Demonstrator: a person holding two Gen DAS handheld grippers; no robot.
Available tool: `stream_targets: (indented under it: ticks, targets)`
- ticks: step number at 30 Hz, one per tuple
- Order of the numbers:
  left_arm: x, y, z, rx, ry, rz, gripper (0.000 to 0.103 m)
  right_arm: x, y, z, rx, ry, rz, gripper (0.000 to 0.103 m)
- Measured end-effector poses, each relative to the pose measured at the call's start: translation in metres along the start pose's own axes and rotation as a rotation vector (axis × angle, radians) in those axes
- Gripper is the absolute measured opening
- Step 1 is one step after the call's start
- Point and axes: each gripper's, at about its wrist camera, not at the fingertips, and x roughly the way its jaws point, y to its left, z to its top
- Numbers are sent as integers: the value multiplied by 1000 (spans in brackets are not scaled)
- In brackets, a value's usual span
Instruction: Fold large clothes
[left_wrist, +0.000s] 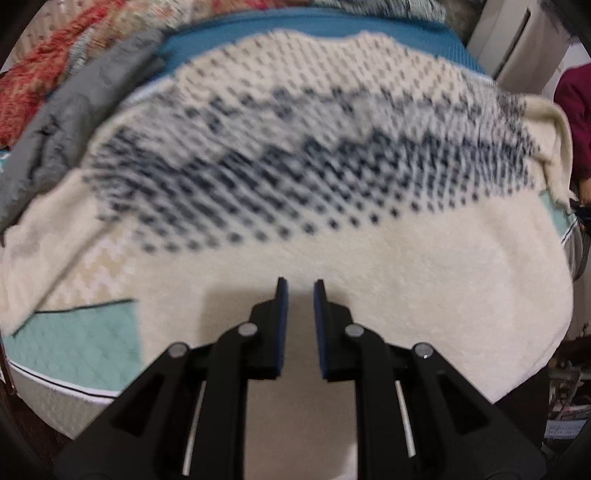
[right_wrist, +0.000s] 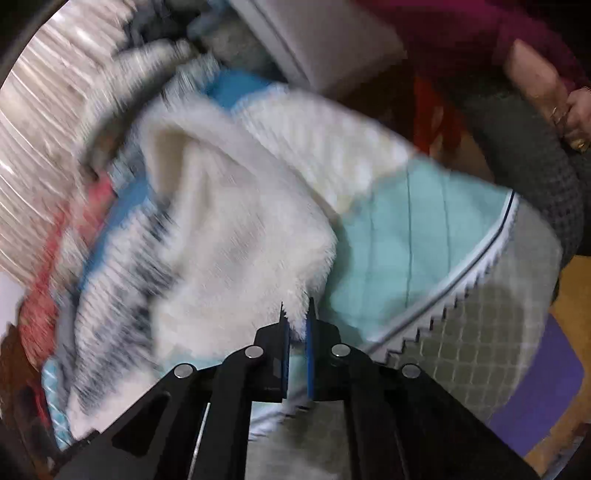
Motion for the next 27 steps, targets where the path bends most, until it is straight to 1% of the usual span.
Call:
stream_targets:
  ticks: [1,2,3,4,6,7,9,10,13,14,15,16,17,18,19,20,22,23,24,25,27]
  targets:
    - [-8,8,0,-12,-19,3,13,-17,6,5,11,-36,40,0]
    - [-18,19,-1,-36,-39,-10,13,-43,20,14,12,-72,122,0]
    - [-24,27,-1,-54,-49,-27,13,-64,39,22,-14,-89,191,0]
    - [-29,35,-1,-69,-57,-43,13,-79,57,27,-47,-95,229,0]
    - [-37,50,-2,-89,-81,-58,13,-109,119,38,-166,-91,318,0]
    - [-40,56,-1,-99,-95,-59,13,-120,161,40,-250,-80,358,0]
    - [-48,76,-4,-147,-135,-80,13,-121,226,38,-370,-41,404,0]
    - [-50,83,-5,-168,-146,-88,13,-111,271,31,-442,7,438,0]
    - [-54,110,-15,-251,-172,-103,13,-70,364,3,-555,112,477,0]
    - [-54,118,-18,-264,-172,-101,13,-44,402,-15,-611,133,482,2]
    - [-53,121,-19,-273,-170,-94,13,-23,425,-30,-651,152,482,6]
    - [-52,128,-23,-285,-161,-81,13,1,447,-48,-686,181,477,20]
    - [-51,135,-26,-293,-153,-76,13,34,471,-74,-726,238,461,32]
    - [-50,140,-29,-304,-145,-73,13,59,485,-94,-751,286,456,34]
    - [-48,145,-31,-315,-140,-70,13,88,497,-124,-788,338,436,35]
    - [-48,149,-33,-328,-137,-66,13,103,505,-143,-820,356,407,35]
    - [-46,153,-34,-341,-132,-64,13,127,508,-186,-908,367,334,35]
    - [-45,154,-34,-341,-131,-64,13,127,500,-194,-916,369,324,35]
    - [-45,153,-32,-340,-131,-65,13,127,495,-197,-906,367,333,35]
    - [-44,153,-31,-337,-132,-69,13,119,481,-196,-884,355,363,35]
    - [-42,146,-22,-327,-134,-92,13,103,456,-178,-859,299,377,35]
